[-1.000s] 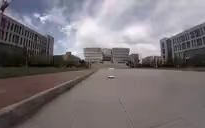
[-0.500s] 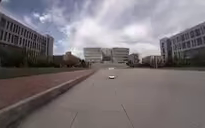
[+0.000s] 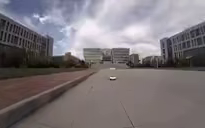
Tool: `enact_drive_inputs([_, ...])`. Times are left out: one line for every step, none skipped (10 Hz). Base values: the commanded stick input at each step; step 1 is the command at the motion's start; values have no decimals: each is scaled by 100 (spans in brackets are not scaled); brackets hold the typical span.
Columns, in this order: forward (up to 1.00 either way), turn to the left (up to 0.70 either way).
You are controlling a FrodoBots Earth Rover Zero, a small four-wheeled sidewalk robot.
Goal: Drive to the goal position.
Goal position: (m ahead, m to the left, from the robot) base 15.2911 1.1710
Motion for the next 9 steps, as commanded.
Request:
enact_drive_inputs([70,0])
enact_drive_inputs([70,0])
enact_drive_inputs([70,0])
enact_drive_inputs([70,0])
enact_drive_inputs([70,0])
enact_drive_inputs([70,0])
enact_drive_inputs([70,0])
enact_drive_inputs([70,0])
enact_drive_inputs([70,0])
